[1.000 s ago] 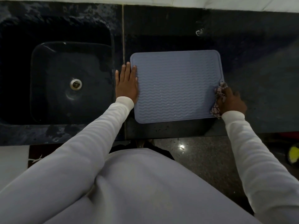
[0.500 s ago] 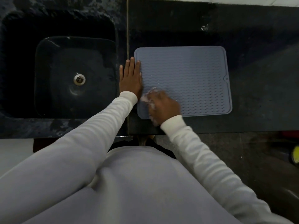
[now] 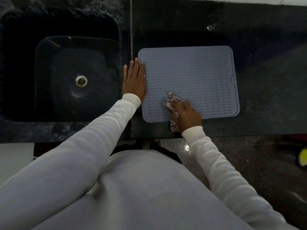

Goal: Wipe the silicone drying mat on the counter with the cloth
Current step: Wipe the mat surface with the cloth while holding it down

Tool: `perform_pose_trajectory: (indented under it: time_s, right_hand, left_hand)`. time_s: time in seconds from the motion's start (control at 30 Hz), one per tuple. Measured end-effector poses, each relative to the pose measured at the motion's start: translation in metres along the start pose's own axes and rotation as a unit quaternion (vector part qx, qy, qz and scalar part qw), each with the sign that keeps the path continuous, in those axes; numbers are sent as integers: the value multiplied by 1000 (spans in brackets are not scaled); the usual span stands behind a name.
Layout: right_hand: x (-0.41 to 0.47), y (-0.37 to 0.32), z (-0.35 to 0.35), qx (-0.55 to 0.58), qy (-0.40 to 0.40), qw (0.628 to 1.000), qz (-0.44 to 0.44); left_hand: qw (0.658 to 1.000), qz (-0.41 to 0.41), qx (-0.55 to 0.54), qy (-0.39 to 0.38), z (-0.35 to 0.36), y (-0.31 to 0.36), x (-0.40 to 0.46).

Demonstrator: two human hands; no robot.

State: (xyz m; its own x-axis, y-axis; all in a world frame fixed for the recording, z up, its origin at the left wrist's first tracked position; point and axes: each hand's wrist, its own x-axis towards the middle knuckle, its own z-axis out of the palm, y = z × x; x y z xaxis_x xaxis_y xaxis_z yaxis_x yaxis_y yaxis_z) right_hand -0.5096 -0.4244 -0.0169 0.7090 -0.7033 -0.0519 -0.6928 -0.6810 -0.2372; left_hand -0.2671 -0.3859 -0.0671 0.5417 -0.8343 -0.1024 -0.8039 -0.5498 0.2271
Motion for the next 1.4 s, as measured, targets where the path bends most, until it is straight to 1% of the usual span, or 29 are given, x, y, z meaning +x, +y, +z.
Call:
perform_pose_trajectory:
  time_s: [0.07, 0.2, 0.47, 0.7, 0.83, 0.9, 0.97, 1.1, 1.2, 1.27, 1.3, 1.37, 1.4]
  right_hand:
    - [-1, 18, -4, -8, -6, 999, 34]
    - [-2, 57, -14, -36, -61, 991, 114]
    - [-4, 129, -40, -84, -51, 967, 236]
    - [-2, 152, -52, -86, -51, 948, 303]
    - [4, 156, -62, -94, -68, 942, 315]
    - [8, 149, -66, -97, -58, 942, 316]
    - [9, 134, -68, -89, -28, 950, 299]
    - [14, 78, -58, -49, 27, 975, 216]
    - [21, 19, -48, 8, 37, 988, 149]
    - [25, -22, -34, 42, 22, 994, 96]
    - [28, -41, -20, 29, -5, 998, 53]
    - [29, -66, 14, -41, -92, 994, -53]
    - [28, -73, 25, -50, -106, 991, -64]
  left_hand:
    - [1000, -1, 3, -1, 0, 1, 0]
    - [1000, -1, 5, -3, -1, -1, -1]
    - [1000, 5, 1, -6, -2, -1, -1]
    - [1000, 5, 5, -9, -3, -3, -1]
    - [1000, 8, 2, -9, -3, -3, -2]
    - [1000, 9, -7, -11, -3, -3, -3]
    - [1000, 12, -16, -9, -2, -3, -3]
    - [1000, 13, -25, -10, -2, -4, -2]
    - [1000, 14, -19, -12, -4, -4, -2]
    - [1000, 14, -11, -16, -4, -4, -1]
    - [1000, 14, -7, -17, -4, -5, 0]
    - [1000, 14, -3, -23, -6, -5, 1]
    - [1000, 15, -3, -24, -6, -6, 2]
